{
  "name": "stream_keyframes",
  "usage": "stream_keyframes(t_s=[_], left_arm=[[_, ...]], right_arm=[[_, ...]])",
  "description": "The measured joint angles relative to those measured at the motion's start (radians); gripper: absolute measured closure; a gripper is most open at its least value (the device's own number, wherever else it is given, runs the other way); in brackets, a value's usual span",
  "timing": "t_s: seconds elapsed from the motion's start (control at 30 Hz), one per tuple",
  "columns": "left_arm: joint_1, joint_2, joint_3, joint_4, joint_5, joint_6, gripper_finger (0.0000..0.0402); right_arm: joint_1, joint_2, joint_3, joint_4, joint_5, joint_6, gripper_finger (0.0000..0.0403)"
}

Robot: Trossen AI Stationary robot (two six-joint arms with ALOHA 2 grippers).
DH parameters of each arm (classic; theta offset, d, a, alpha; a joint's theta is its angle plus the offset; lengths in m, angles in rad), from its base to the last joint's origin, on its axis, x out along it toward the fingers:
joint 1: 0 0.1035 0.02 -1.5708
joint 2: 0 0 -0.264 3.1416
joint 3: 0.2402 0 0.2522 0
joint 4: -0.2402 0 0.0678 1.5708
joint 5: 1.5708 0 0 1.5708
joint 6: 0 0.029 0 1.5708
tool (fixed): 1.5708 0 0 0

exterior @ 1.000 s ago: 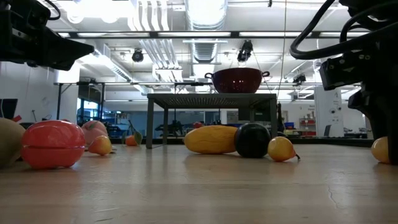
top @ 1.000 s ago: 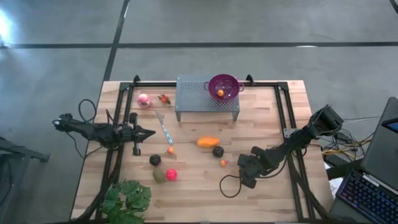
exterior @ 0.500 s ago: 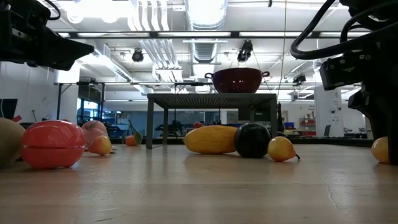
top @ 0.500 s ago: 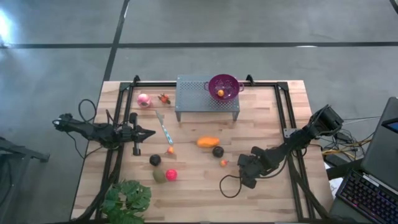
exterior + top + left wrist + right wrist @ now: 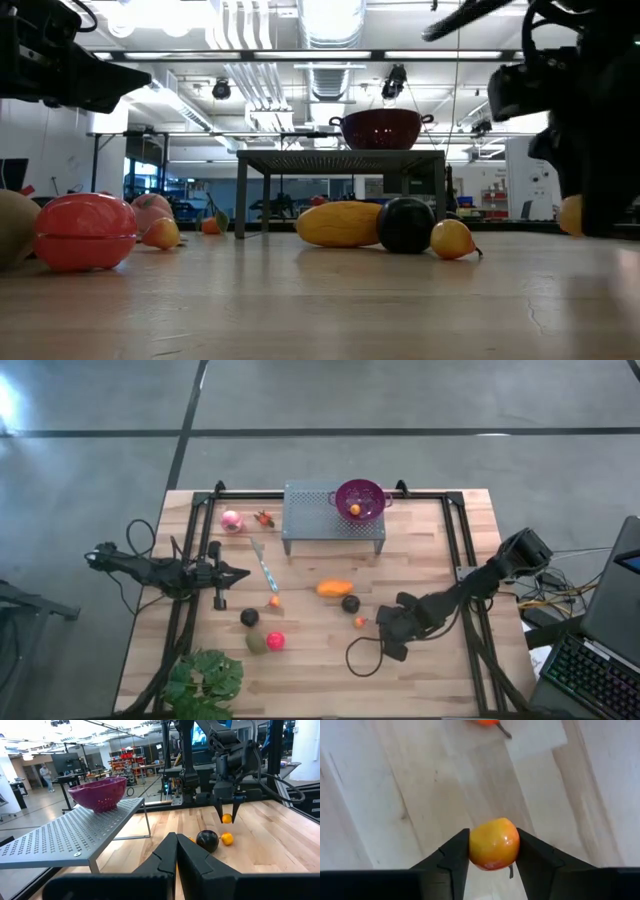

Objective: Pick & Place Fruit
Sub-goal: Put the pear into the purple bowl on the shelf

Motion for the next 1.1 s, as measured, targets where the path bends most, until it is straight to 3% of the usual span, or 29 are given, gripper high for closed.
stream_keyframes(t_s=[0.33, 0.63, 0.93, 1.1], left_arm=[[0.0, 0.0, 0.0, 0.0, 0.0, 0.0, 0.039], [0.0, 0.0, 0.0, 0.0, 0.0, 0.0, 0.039], [0.0, 0.0, 0.0, 0.0, 0.0, 0.0, 0.039], [0.0, 0.0, 0.0, 0.0, 0.0, 0.0, 0.039]], right_arm=[[-0.08, -0.002, 0.096, -0.035, 0.0, -0.177, 0.0284], [-0.168, -0.002, 0.214, -0.108, 0.017, -0.31, 0.0258], [-0.263, -0.003, 0.37, -0.169, 0.019, -0.482, 0.0283], [-0.316, -0.003, 0.465, -0.191, 0.02, -0.557, 0.0274]])
